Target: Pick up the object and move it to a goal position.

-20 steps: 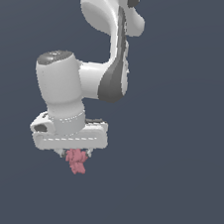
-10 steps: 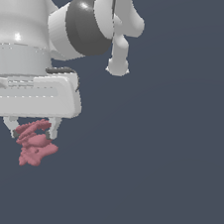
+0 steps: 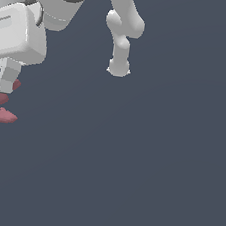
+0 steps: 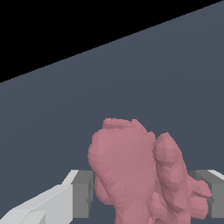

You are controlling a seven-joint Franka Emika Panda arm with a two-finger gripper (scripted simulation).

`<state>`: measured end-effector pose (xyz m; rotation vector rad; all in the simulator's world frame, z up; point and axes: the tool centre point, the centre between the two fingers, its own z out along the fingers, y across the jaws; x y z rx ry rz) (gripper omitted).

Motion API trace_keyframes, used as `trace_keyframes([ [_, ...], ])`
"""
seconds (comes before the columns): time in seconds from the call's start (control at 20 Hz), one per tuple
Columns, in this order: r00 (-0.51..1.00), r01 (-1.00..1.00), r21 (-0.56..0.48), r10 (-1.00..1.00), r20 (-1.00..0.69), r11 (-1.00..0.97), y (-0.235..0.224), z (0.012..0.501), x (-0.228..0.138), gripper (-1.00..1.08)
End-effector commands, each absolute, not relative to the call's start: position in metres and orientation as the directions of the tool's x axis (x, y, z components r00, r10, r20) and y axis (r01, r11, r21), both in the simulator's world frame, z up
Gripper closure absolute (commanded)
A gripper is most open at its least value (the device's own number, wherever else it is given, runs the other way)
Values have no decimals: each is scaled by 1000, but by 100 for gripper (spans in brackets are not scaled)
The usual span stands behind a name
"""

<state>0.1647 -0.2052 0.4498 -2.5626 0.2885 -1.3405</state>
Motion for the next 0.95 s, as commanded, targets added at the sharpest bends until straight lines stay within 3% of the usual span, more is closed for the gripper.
trace_keyframes([
  [0.0, 522, -73, -316, -306, 796, -946, -215, 466, 158, 108],
  [0.9, 417, -84, -372, -371, 830, -925, -241, 504, 136, 108],
])
